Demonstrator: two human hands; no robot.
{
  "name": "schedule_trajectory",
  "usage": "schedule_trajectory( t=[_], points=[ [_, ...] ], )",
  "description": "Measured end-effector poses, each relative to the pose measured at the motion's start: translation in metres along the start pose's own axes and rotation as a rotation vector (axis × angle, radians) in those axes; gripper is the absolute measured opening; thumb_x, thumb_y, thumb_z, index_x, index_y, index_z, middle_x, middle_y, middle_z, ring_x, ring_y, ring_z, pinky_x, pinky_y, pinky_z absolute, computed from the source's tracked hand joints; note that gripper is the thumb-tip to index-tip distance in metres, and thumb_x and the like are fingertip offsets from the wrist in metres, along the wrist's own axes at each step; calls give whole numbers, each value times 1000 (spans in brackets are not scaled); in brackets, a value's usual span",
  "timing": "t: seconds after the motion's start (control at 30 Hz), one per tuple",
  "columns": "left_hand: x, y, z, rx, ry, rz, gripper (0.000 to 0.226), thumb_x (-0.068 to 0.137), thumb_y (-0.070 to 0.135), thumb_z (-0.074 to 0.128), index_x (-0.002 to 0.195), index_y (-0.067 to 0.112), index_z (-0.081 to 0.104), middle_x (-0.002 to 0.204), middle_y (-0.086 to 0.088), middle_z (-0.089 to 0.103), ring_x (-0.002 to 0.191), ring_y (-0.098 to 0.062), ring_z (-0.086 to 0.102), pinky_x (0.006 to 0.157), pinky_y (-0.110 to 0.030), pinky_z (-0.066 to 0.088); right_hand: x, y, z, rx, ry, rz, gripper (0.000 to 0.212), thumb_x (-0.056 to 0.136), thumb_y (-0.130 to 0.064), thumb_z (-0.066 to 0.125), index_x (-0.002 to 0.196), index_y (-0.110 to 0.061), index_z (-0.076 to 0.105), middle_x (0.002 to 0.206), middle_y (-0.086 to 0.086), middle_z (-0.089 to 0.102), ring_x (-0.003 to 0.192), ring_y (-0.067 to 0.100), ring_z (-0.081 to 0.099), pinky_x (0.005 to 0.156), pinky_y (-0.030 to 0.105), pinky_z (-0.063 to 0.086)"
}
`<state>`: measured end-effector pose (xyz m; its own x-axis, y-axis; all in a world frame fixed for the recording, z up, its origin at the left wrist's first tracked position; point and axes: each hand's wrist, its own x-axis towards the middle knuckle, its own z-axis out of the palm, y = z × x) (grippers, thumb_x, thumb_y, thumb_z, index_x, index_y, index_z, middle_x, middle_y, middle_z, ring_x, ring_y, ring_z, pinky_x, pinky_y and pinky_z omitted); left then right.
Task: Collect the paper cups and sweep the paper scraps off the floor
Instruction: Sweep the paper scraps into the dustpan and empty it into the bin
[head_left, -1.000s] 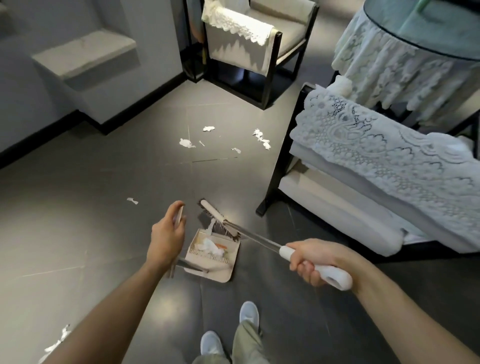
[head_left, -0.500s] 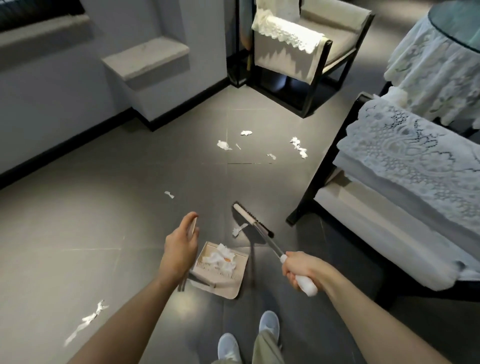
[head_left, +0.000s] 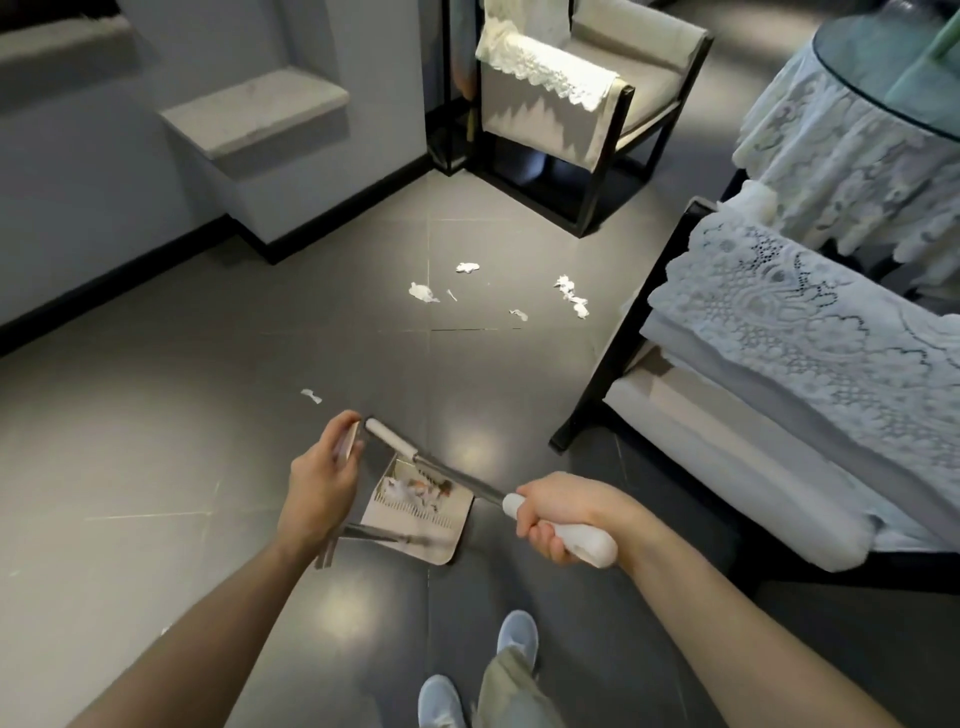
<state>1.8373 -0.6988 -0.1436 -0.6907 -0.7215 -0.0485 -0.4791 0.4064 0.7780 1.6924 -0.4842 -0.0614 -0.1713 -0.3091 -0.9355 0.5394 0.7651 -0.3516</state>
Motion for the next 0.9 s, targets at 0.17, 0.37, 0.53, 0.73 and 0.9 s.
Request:
schedule_trajectory(
  t=[0.17,0.37,0.53,0.73,0.9],
  points=[
    [57,28,8,-33,-7,30,27,96,20,52,123,25,53,74,0,57,57,-17,54,68,-43,56,29,-28,-19,53,110,-158,46,89,1,45,132,-14,48,49,-1,46,38,5,38,36,16,33],
    [152,73,33,-38,-41,75,29,96,20,52,125,25,52,68,5,53,53,-12,50,62,-40,53,84,-91,-79,106,221,-295,45,89,2,44,132,-12,45,56,3,46,41,8,39,38,19,34],
    [226,114,53,-32,-66,136,30,96,17,52,126,22,52,72,8,53,57,-8,49,67,-38,52,108,-153,-136,143,264,-332,45,89,4,44,133,-6,43,58,5,46,43,10,40,38,21,37],
    [313,141,73,14,-148,169,32,97,18,50,129,21,50,88,-1,59,66,-16,51,73,-41,52,136,-221,-188,221,325,-307,25,89,4,43,98,-18,52,49,3,47,39,10,41,38,20,38],
    [396,153,93,63,-283,219,32,99,21,47,131,27,47,109,4,59,83,-17,60,82,-39,54,166,-275,-228,294,418,-241,22,87,4,44,85,-17,51,50,4,50,41,12,43,40,22,39]
  ],
)
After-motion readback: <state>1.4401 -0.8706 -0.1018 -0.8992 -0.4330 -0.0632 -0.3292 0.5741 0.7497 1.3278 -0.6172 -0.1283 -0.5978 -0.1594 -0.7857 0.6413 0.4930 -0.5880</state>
